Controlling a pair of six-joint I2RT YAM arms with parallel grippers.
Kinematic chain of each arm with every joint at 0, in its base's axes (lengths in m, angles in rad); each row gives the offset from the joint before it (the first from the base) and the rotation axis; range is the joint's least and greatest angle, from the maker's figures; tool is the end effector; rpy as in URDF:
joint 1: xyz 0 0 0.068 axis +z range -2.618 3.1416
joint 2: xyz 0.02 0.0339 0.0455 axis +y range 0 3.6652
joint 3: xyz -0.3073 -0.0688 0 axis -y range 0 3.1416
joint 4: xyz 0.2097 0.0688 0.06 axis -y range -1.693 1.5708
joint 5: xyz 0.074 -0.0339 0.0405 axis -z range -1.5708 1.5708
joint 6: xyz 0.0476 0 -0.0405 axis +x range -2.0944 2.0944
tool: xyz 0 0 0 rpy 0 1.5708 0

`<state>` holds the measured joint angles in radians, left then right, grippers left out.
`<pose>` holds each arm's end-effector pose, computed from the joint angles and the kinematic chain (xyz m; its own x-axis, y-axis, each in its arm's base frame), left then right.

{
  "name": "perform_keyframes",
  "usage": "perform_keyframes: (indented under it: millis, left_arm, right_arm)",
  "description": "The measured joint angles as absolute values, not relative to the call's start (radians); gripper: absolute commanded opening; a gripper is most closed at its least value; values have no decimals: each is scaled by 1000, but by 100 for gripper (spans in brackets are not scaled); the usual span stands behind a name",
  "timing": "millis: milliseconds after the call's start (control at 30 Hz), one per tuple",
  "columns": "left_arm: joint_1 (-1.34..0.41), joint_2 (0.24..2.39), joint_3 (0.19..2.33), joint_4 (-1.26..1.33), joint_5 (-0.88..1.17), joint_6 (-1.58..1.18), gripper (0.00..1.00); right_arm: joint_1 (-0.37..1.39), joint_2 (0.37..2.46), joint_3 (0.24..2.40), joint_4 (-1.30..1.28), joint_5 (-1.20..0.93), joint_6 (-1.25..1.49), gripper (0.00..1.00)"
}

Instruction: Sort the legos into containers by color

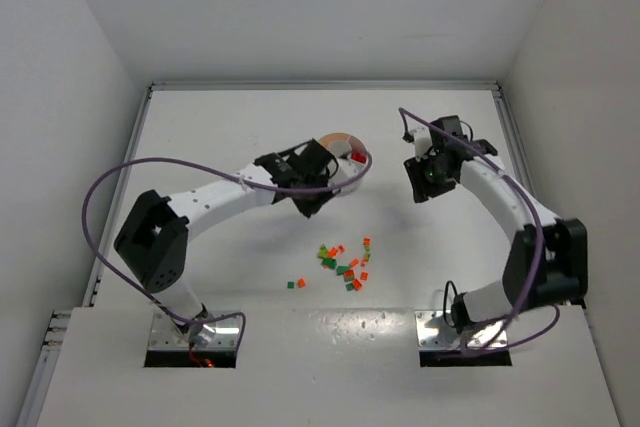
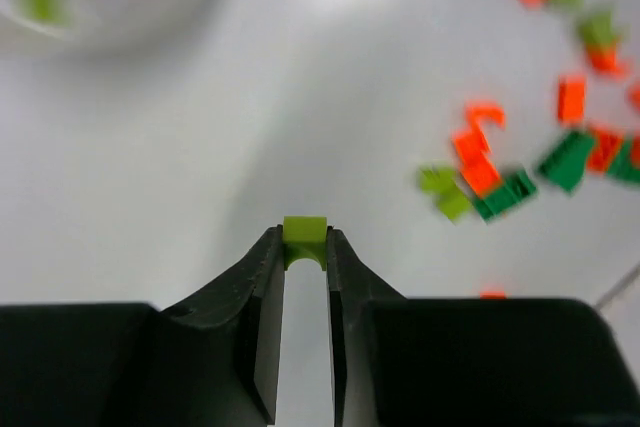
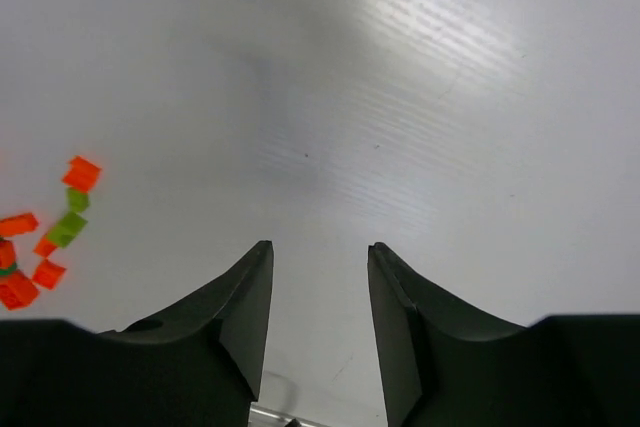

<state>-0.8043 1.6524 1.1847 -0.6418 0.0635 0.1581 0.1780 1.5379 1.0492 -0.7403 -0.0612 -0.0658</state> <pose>0.2152 -0.2278 0.2700 -0.4971 0.7428 -0.4485 0.8271 0.5619 0.0140 0.2593 0.0496 0.2607 -0.9123 -0.2308 -0.3382 -0.2575 0.9656 0.0355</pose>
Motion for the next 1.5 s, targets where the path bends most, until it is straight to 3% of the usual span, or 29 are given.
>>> perform_keyframes:
  millis: [167,233,333,400,467,633,700,767,833,867,900,1000,1200,1433,1500]
  left_arm:
    - [-717,1639,1413,-617,-16,110,6]
    - [-690,1643,1481,-618,-42,99,0]
    - [-659,1680,1596,-654,-68,96,0]
    - [-641,1719,1671,-676,-70,102,0]
    - [-625,1742,1707,-693,-67,112,0]
    - [-602,1808,1787,-755,-36,119,0]
    - [-596,1832,1803,-763,-9,115,0]
    - [-594,1850,1806,-775,27,110,0]
    - [-593,1871,1806,-782,57,100,0]
    - [-593,1885,1810,-785,72,96,0]
    - [-593,1901,1811,-786,83,94,0]
    - [-593,1944,1822,-794,102,91,0]
    - [-591,2017,1851,-806,123,84,2]
    - [-561,2061,1864,-807,131,77,32]
    - [-548,2063,1869,-808,132,75,35]
  right_arm:
    - [178,1361,1087,-764,-60,-54,41]
    - [178,1354,1114,-769,-50,-56,38]
    - [180,1358,1147,-774,11,-93,29]
    - [179,1355,1166,-774,70,-138,30]
    - [178,1333,1170,-750,110,-184,41]
    - [178,1153,1135,-629,146,-287,57]
    - [177,1129,1144,-633,141,-303,72]
    - [172,1163,1174,-651,101,-310,76]
    - [163,1216,1172,-659,39,-315,70]
    - [160,1242,1164,-671,8,-315,65]
    - [158,1264,1157,-690,-22,-315,53]
    - [156,1304,1154,-739,-89,-314,39]
    - [157,1311,1158,-772,-155,-308,38]
    - [150,1311,1164,-780,-175,-307,38]
    - [149,1312,1164,-781,-178,-307,38]
